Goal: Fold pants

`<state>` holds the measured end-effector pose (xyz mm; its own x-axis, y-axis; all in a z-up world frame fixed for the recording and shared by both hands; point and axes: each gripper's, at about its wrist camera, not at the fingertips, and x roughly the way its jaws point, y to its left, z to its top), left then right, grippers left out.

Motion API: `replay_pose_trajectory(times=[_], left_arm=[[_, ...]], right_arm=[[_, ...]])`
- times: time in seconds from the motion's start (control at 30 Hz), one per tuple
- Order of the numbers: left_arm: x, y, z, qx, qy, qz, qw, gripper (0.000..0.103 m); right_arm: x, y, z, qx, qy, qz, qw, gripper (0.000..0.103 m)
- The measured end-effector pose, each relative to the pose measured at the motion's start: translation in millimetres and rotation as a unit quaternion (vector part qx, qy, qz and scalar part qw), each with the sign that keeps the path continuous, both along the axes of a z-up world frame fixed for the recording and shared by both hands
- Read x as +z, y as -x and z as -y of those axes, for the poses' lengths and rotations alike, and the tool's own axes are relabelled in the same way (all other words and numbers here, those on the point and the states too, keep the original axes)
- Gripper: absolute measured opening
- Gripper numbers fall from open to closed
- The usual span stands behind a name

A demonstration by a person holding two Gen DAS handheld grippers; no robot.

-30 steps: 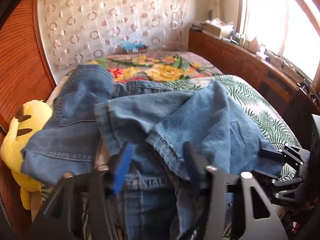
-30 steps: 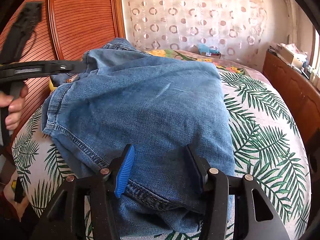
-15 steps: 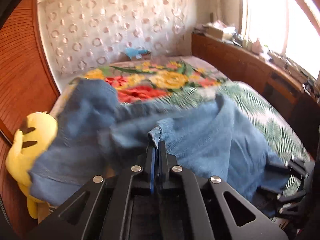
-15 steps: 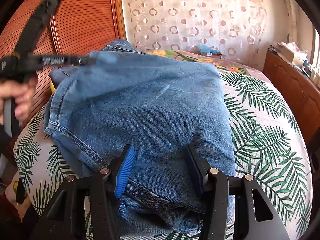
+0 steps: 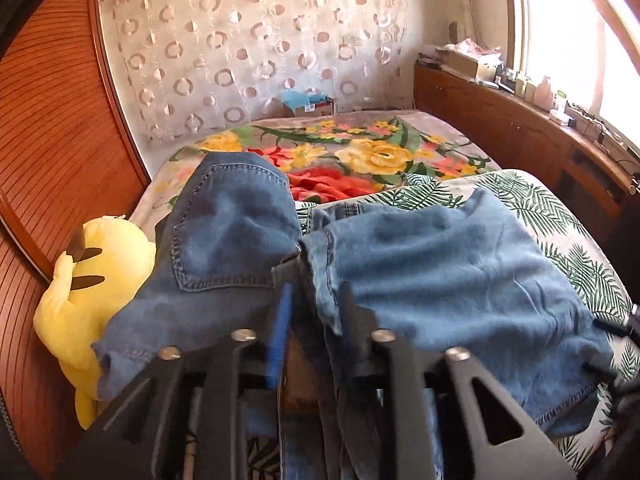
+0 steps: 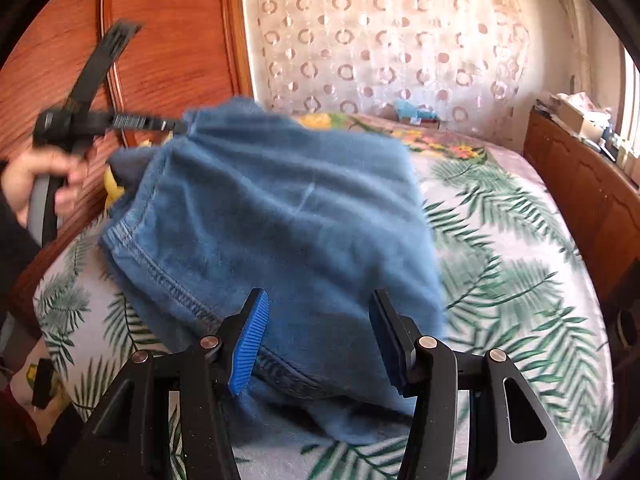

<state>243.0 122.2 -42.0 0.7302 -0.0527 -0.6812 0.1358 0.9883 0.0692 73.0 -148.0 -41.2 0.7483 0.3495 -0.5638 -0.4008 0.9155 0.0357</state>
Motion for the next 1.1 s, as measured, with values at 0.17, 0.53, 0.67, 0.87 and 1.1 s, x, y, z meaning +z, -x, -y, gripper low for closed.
replay_pose_trajectory(times=[0.17, 0.53, 0.67, 0.87, 1.1], left_arm=[[4, 22, 0, -0.003, 0.021, 0.017, 0.9996, 0.051], [14, 57, 18, -0.041, 0.037, 0.042, 0.9976, 0.078], [15, 63, 24, -0.052, 0.040, 0.043, 0.9969, 0.078], [11, 67, 31, -0.056, 0.036, 0.041, 0.9969, 0.078], [0, 67, 36, -0.056, 0.032, 0.029, 0.9975, 0.078]], right_arm=[[13, -18, 17, -0.008, 0.008, -0.003, 1.000, 0.054], [-10, -77, 29, -0.013, -0.014, -0.086, 0.996, 0.054], [-14, -81, 29, -0.010, -0.020, -0.093, 0.995, 0.055], [-26, -89, 33, -0.008, -0.044, -0.114, 0.992, 0.054], [-26, -90, 24, 0.032, -0.049, -0.129, 0.990, 0.011]])
